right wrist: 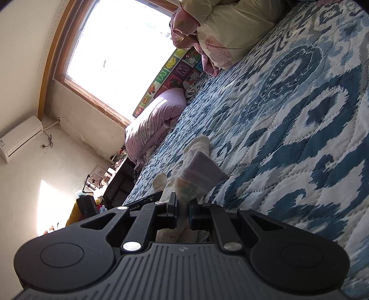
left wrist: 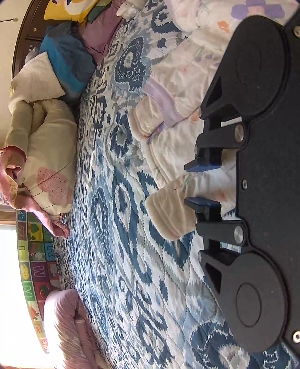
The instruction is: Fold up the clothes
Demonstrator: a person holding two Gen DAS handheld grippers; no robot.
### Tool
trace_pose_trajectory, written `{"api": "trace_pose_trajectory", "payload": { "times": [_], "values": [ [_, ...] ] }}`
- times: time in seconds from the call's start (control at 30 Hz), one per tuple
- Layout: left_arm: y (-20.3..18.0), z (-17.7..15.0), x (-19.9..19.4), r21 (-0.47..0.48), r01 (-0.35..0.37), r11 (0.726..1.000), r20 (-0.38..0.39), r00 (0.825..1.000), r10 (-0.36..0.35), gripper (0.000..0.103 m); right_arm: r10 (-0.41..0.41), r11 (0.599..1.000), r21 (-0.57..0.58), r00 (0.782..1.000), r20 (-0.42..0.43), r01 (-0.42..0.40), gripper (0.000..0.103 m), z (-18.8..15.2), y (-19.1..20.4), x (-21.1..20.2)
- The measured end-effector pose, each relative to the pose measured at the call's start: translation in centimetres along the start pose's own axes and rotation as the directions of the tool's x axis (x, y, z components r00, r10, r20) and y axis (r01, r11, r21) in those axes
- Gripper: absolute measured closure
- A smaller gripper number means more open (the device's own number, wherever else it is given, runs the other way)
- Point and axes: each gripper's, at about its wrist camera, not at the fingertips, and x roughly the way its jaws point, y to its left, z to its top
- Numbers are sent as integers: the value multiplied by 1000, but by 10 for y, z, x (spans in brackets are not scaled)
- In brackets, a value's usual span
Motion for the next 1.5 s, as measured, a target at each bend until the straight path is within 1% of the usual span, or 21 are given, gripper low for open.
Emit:
{"api": "trace_pose_trajectory", "payload": {
  "times": [0.07, 0.13, 0.17, 0.23, 0.27, 0.3, 0.37, 0.5, 0.67, 0.7, 0.77, 0.87, 0.9, 1.0, 1.07, 1.17, 1.2, 1.27, 1.33, 1.4, 1.5],
  "values": [
    [-2, 4, -1, -24, 6, 1000, 2, 1000, -6, 82, -10, 1000, -3, 1000, -11, 10, 91, -2, 0, 2],
    [-11, 6, 3, 4, -9, 1000, -18, 1000, 9, 69, -21, 1000, -7, 1000, -21, 21, 91, -3, 1, 5],
    [-19, 5, 7, 42, -44, 998, -32, 998, 45, 54, -25, 1000, -8, 999, -25, 24, 91, -4, 1, 6],
    [-33, 1, 16, 139, -144, 980, -54, 987, 153, 61, -27, 1000, -12, 999, -25, 27, 91, -5, 2, 6],
    [-36, -2, 19, 164, -169, 972, -55, 982, 180, 76, -29, 1000, -13, 999, -26, 28, 91, -5, 2, 6],
    [-37, -2, 19, 160, -172, 972, -51, 982, 182, 84, -30, 999, -15, 999, -26, 30, 90, -6, 3, 6],
    [-35, 1, 12, 144, -174, 974, -28, 983, 180, 90, -33, 999, -18, 999, -27, 32, 90, -6, 4, 7],
    [-42, 14, 0, 125, -167, 978, 3, 986, 168, 91, -39, 999, -25, 999, -28, 38, 90, -8, 6, 7],
    [-54, -6, 29, 177, -142, 974, -55, 987, 154, 89, -42, 999, -24, 999, -31, 41, 90, -10, 7, 8],
    [-51, -4, 28, 159, -124, 979, -60, 989, 135, 80, -42, 999, -24, 999, -33, 41, 90, -8, 6, 7],
    [-34, 6, 9, 41, -35, 999, -19, 999, 36, 57, -42, 999, -28, 998, -35, 41, 89, -4, 4, 7],
    [-8, 13, -12, -90, 62, 994, 50, 997, -58, 58, -43, 999, -31, 999, -32, 42, 89, -4, 5, 7],
    [-2, 13, -16, -111, 71, 991, 66, 996, -64, 65, -43, 999, -31, 999, -32, 42, 89, -4, 5, 7],
    [19, 12, -15, -198, 58, 978, 90, 995, -41, 76, -44, 999, -29, 999, -33, 43, 89, -5, 5, 6],
    [25, 13, -9, -221, 27, 975, 88, 996, -7, 83, -44, 999, -28, 998, -33, 43, 89, -5, 5, 6],
    [26, 18, 9, -189, 17, 982, 71, 997, -3, 84, -45, 999, -26, 998, -33, 44, 89, -5, 5, 6],
    [21, 20, 18, -145, 0, 989, 47, 999, 7, 84, -45, 999, -25, 998, -33, 45, 89, -5, 5, 5],
    [-1, 20, 43, 29, -62, 998, -42, 997, 64, 84, -47, 999, -25, 998, -34, 46, 89, -5, 4, 6],
    [-15, 15, 59, 138, -121, 983, -58, 990, 130, 84, -54, 998, -29, 998, -40, 53, 89, -6, 5, 9],
    [-10, 15, 60, 121, -112, 986, -65, 990, 121, 84, -59, 998, -33, 997, -46, 58, 89, -7, 1, 15],
    [6, 18, 51, 44, -59, 997, -63, 996, 61, 84, -64, 997, -35, 997, -53, 62, 89, -7, 0, 18]
  ]
}}
